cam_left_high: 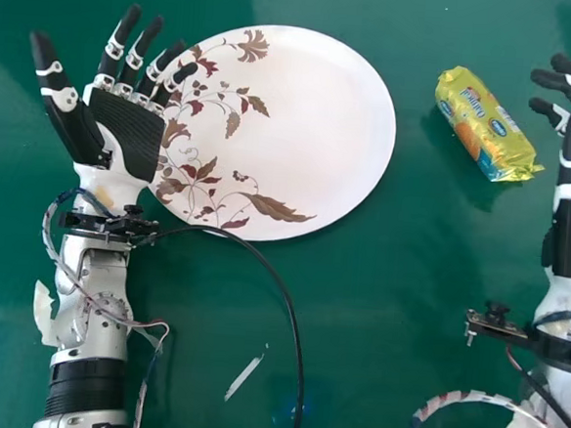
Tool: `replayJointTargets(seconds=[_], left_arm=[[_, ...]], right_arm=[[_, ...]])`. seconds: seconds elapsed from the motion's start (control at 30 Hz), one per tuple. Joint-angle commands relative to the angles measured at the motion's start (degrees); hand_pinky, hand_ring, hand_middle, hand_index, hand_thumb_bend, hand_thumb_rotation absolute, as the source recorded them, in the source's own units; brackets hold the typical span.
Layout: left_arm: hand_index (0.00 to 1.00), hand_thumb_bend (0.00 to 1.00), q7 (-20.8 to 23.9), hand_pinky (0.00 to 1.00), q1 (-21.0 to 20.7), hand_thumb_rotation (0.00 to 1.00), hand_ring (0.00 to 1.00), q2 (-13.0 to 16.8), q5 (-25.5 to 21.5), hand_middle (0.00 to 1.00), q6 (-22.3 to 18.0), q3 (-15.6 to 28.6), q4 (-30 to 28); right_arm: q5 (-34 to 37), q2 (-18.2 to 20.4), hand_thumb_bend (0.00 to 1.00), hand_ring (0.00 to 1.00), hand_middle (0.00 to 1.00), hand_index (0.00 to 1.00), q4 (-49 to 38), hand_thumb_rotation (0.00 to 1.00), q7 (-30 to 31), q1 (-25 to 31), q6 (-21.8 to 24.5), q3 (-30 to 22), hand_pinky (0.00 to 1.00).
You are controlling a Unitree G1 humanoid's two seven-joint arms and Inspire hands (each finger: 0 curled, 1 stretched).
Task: Pick up biscuit and place it in the plate
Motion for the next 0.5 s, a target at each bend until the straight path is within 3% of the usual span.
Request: replayJointTargets(seconds=[0.0,0.13,0.47], left_arm=[[0.88,1.00,0.3,0.66,3.0,0.82,0.74,-1.6,0.1,0.86,-0.6,0.2,4.4],[0.88,1.00,0.3,0.66,2.5,0.78,0.72,-1.8,0.1,0.85,-0.9,0.4,5.1],[0.88,1.00,-0.1,0.69,1.8,0.68,0.76,-1.8,1.0,0.86,-2.0,0.3,6.4]], right_arm=[[-0.4,-1.5,0.77,0.92,0.89,0.72,-0.7,0.43,0.3,0.4,-0.2,-0.9,0.81],[-1.3,-4.1,0.77,0.92,0.89,0.72,-0.2,0.41,0.6,0.1,-0.3,-2.2,0.81],[-1.6,-9.3,0.75,0.93,0.90,0.73,-5.4,0.45,3.6,0.5,5.4,-4.4,0.80]])
